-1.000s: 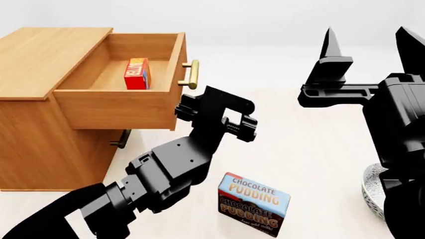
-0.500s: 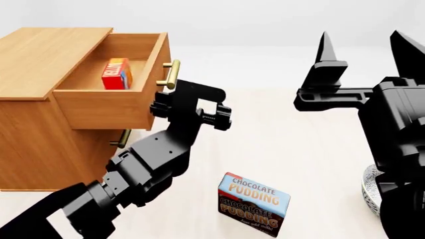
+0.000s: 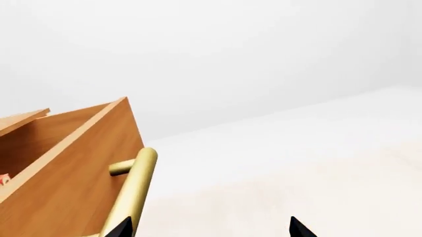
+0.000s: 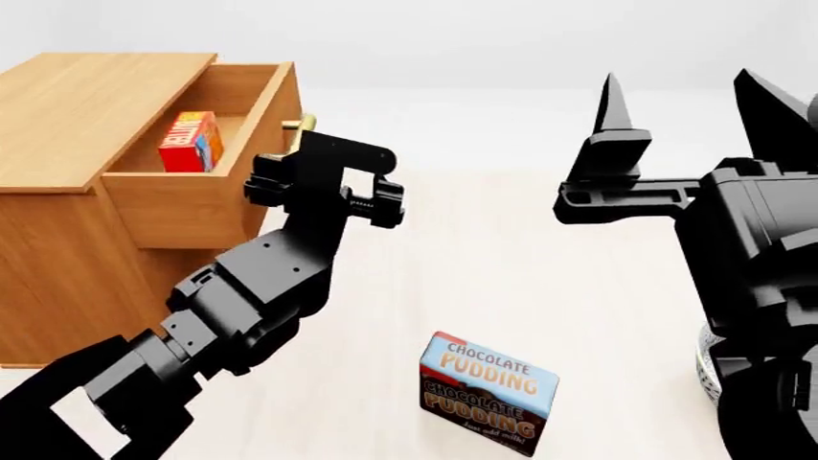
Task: Put the butter at the back in the top drawer of the cabinet and close it.
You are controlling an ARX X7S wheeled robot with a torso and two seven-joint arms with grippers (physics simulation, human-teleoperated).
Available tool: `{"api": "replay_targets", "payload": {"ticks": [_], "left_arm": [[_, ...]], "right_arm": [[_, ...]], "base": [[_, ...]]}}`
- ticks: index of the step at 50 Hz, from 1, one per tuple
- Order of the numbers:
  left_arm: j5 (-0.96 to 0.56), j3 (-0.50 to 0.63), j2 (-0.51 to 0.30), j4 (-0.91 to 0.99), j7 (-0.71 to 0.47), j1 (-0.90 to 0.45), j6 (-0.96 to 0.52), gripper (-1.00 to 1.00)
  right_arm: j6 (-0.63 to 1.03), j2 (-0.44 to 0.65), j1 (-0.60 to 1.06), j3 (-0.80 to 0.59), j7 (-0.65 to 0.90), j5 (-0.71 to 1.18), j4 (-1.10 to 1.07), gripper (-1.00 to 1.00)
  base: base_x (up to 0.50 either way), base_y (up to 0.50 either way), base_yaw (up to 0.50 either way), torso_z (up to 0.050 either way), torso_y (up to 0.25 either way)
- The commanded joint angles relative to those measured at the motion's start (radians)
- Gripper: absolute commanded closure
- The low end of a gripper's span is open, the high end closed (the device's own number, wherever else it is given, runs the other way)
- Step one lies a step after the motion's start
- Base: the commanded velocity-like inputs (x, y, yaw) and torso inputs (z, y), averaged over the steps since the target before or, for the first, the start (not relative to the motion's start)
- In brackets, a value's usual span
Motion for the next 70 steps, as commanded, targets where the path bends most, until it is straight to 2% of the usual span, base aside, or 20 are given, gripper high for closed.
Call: {"api": "replay_targets", "payload": {"ticks": [1, 26, 70], "left_arm": [[0.016, -0.011, -0.035, -0.039, 0.004, -0.015, -0.006, -1.0], [0.014, -0.033, -0.07, -0.125, 0.032, -0.001, 0.019, -1.0], [-0.019, -0.096, -0.205, -0.157, 0.03, 0.013, 0.03, -1.0]], "right_arm": [[0.007, -0.001, 0.018, -0.012, 0.019, 0.02, -0.003, -1.0], [0.008, -0.004, 0.032, -0.028, 0.023, 0.019, 0.004, -1.0], [-0.002, -0.013, 0.019, -0.056, 0.011, -0.015, 0.006, -1.0]], "base": [[0.0, 0.0, 0.0, 0.0, 0.0], [0.0, 0.0, 0.0, 0.0, 0.0], [0.0, 0.0, 0.0, 0.0, 0.0]]}}
